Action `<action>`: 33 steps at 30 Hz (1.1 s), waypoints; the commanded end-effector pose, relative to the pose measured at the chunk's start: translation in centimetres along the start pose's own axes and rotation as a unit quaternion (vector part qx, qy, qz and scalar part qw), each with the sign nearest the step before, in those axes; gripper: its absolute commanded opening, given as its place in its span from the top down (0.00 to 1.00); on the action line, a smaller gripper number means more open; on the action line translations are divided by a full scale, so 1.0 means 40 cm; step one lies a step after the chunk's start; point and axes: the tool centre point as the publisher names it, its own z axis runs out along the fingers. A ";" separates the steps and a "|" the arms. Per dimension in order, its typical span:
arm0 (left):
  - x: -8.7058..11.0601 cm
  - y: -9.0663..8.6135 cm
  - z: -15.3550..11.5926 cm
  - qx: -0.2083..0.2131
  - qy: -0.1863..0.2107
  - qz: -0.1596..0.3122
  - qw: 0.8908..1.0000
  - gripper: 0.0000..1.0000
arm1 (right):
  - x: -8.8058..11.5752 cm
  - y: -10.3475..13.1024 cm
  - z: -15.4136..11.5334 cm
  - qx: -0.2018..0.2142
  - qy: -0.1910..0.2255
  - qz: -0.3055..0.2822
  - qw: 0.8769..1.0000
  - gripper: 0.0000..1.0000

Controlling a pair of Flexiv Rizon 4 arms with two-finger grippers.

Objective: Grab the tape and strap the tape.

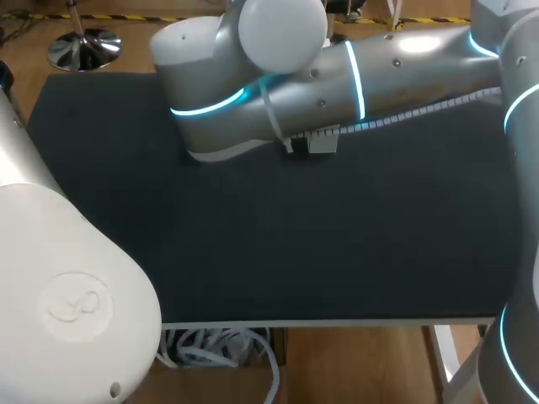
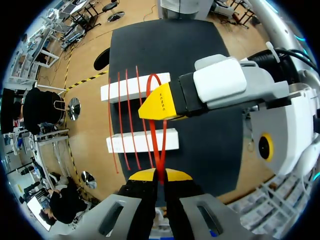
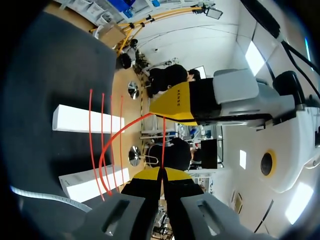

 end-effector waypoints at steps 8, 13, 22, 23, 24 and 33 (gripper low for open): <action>0.001 -0.002 0.000 -0.001 0.000 0.000 1.000 1.00 | 0.001 0.022 -0.005 -0.010 0.009 -0.004 1.000 1.00; 0.001 -0.002 0.000 -0.001 0.000 0.000 1.000 1.00 | 0.005 0.029 -0.005 -0.013 0.012 -0.003 1.000 1.00; 0.001 -0.002 0.000 -0.001 0.000 0.000 1.000 1.00 | 0.005 0.048 -0.006 -0.021 0.012 -0.005 1.000 1.00; 0.001 -0.002 0.000 -0.001 0.000 0.000 1.000 1.00 | 0.005 0.050 -0.006 -0.023 0.012 -0.006 1.000 1.00; 0.001 -0.002 0.000 -0.001 0.000 0.000 1.000 1.00 | 0.006 0.052 -0.006 -0.023 0.012 -0.006 1.000 1.00; 0.001 -0.002 0.000 -0.001 0.000 0.000 1.000 1.00 | 0.007 0.071 -0.006 -0.033 0.013 -0.004 0.999 1.00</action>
